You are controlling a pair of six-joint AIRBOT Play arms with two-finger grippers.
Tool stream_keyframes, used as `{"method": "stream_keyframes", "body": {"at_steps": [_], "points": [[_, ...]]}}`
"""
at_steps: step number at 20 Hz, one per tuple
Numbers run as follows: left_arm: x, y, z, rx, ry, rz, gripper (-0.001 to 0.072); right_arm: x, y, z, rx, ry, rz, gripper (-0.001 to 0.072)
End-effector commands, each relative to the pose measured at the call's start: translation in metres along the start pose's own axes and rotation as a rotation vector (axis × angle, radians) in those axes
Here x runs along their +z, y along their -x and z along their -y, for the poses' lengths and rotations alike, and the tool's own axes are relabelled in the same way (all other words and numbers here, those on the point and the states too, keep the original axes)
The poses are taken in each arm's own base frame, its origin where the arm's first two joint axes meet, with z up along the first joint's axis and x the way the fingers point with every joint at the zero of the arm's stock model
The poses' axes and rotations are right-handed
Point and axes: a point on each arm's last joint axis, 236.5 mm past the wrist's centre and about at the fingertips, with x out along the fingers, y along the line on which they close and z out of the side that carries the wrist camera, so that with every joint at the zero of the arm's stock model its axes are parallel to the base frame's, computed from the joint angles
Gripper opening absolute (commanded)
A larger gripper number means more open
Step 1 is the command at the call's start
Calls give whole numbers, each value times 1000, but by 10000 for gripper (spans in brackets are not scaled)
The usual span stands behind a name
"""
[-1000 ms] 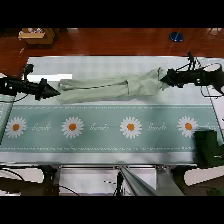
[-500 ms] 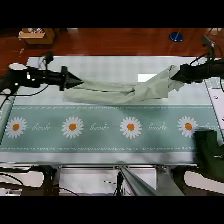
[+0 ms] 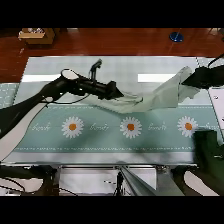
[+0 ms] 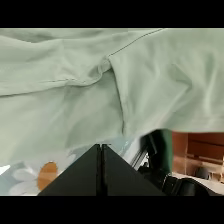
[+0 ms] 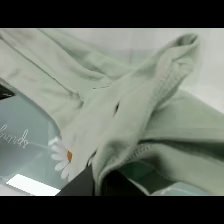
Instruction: Fold the shirts.
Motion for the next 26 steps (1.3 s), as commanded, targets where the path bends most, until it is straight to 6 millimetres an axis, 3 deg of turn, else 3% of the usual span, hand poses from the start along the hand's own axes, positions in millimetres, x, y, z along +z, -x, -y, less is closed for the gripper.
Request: {"method": "stream_keyframes", "body": {"at_steps": [1,9,12,14,17,20,23,26], "points": [[-35,-45,11,-17,11,-73,26,-20,23,-16,-10,6,-10,28],[-112,-129,9,-46,138,-213,26,-39,45,-33,-14,3,-3,28],[-116,-143,22,-121,157,-194,25,-42,49,-35,-18,4,3,28],[-98,-131,23,-133,133,-162,24,-43,49,-36,-16,-8,-2,28],[-45,-74,27,-136,36,-79,23,-42,41,-48,-19,48,-5,28],[11,25,32,-105,-92,36,23,-25,16,-74,-22,130,39,28],[43,141,40,-88,-167,169,24,-6,-33,-113,21,207,56,28],[52,249,54,-61,-204,340,24,13,-104,-167,104,260,97,28]]}}
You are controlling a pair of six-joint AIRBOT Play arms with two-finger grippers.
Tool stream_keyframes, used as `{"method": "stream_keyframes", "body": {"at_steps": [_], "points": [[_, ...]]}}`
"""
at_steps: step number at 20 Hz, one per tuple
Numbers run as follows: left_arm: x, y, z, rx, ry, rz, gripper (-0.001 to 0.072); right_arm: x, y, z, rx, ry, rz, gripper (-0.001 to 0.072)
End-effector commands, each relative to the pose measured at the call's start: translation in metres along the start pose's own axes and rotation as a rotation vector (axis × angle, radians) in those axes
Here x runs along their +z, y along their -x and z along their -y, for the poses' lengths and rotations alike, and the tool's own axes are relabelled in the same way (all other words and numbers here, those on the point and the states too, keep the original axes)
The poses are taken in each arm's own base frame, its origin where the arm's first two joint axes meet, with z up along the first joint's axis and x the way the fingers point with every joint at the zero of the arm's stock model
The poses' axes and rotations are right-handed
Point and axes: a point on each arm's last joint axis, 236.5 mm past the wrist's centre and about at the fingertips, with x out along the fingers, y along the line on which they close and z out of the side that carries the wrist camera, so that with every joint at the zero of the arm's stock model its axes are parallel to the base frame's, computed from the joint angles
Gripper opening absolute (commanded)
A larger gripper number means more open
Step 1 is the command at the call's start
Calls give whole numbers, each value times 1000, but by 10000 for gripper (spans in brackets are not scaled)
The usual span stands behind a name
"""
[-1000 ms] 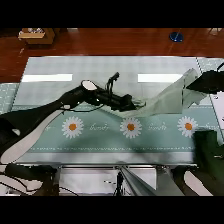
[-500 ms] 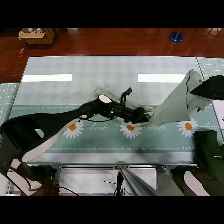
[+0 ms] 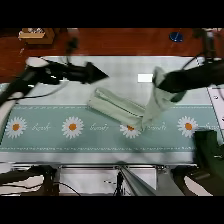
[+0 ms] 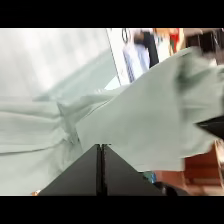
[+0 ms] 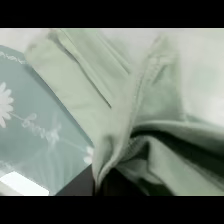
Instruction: Fold the shirts.
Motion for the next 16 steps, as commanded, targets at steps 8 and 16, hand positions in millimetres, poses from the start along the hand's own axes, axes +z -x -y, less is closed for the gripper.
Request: {"method": "stream_keyframes", "body": {"at_steps": [8,16], "points": [[-6,179,32,311,-157,170,24,32,-221,-129,240,-136,157,436],[-28,173,-1,357,-88,131,25,30,-52,56,-270,47,53,430]]}}
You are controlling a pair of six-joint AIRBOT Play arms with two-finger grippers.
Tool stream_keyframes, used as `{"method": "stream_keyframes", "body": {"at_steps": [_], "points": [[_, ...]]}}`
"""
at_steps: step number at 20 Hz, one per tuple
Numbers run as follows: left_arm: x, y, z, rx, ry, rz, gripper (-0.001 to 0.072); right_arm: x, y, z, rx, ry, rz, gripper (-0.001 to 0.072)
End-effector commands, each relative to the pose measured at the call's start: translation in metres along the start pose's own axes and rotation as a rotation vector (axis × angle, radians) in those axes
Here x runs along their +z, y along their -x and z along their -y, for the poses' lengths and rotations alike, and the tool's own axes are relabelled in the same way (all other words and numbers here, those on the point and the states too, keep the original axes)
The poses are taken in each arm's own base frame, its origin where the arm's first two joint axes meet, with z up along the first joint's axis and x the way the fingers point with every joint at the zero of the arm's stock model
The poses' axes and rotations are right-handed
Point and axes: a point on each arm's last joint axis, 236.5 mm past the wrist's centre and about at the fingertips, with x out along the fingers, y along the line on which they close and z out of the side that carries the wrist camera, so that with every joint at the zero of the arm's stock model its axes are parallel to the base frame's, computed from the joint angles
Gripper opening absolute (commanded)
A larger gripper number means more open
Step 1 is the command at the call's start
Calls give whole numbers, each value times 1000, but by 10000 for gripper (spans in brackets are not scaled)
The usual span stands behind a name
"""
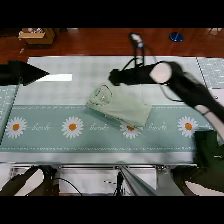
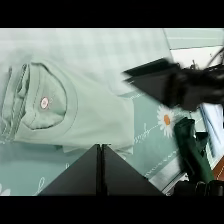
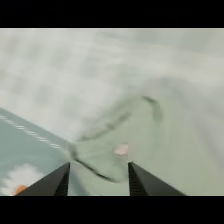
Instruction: Fold the shirts.
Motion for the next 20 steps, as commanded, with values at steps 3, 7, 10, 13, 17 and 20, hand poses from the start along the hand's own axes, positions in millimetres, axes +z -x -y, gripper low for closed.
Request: {"method": "stream_keyframes", "body": {"at_steps": [3,7,10,13,17,20], "points": [[-15,-4,-21,57,25,-37,74,-58,166,199,-581,20,-309,430],[-26,-2,-42,145,12,-86,213,-138,159,219,-363,-350,-343,551],[-33,1,-54,195,4,-119,213,-183,103,192,-125,-549,-310,590],[-39,2,-56,204,4,-145,213,-189,57,175,3,-707,-158,590],[-40,2,-56,203,4,-147,213,-211,13,154,16,-698,-191,589],[-40,2,-55,202,5,-148,213,-216,-25,129,60,-752,-195,582]]}}
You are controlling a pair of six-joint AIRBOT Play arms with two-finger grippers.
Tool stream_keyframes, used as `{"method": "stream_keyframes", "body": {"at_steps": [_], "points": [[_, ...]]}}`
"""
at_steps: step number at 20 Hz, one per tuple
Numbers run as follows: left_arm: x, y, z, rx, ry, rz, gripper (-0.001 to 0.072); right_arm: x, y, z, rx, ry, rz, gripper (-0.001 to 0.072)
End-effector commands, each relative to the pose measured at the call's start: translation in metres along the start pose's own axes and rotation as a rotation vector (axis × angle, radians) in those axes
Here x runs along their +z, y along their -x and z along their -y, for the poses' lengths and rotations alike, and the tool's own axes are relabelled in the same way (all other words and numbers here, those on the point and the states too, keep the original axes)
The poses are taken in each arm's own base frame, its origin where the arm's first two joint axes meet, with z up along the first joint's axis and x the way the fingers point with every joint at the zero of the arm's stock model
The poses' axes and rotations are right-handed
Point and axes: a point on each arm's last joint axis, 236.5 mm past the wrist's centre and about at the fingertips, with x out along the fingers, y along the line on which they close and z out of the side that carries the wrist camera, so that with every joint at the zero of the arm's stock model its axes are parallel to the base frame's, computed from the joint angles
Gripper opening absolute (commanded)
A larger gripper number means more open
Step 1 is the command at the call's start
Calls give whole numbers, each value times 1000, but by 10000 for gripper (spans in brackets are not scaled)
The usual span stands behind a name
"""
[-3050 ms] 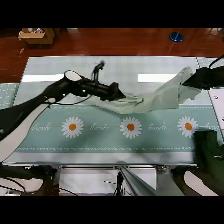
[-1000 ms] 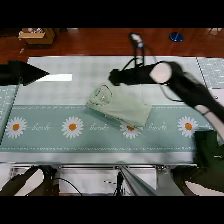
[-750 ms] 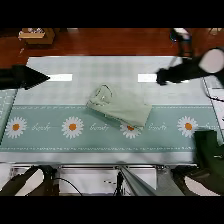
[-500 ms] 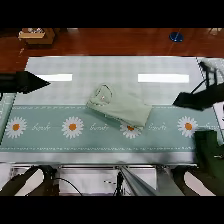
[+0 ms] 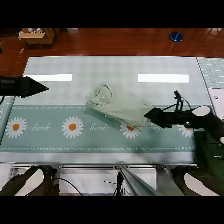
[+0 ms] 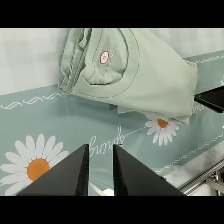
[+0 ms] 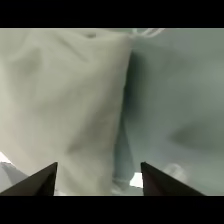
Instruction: Fold the shirts.
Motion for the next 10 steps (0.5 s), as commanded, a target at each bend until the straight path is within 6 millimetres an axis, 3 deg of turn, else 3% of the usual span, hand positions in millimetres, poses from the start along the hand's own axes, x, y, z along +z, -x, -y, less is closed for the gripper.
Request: {"method": "stream_keyframes", "body": {"at_steps": [1,2,3,4,5,7,9,10], "points": [[-1,0,-1,4,0,-4,213,-7,-43,-17,59,-87,27,567],[-1,0,-1,4,0,-4,213,-9,-52,-23,76,-100,31,443],[-1,0,-1,4,0,-4,213,-8,-55,-29,93,-88,46,211],[-1,0,-1,4,0,-4,213,-3,-53,-39,127,-63,62,31],[-1,0,-1,4,0,-5,213,4,-45,-54,169,-19,77,28],[-1,0,-1,4,0,-4,213,25,-9,-93,268,109,122,28],[-1,-1,-3,7,1,-6,212,50,52,-128,333,190,207,28],[-1,-2,-4,7,5,-7,212,62,87,-136,323,206,260,27]]}}
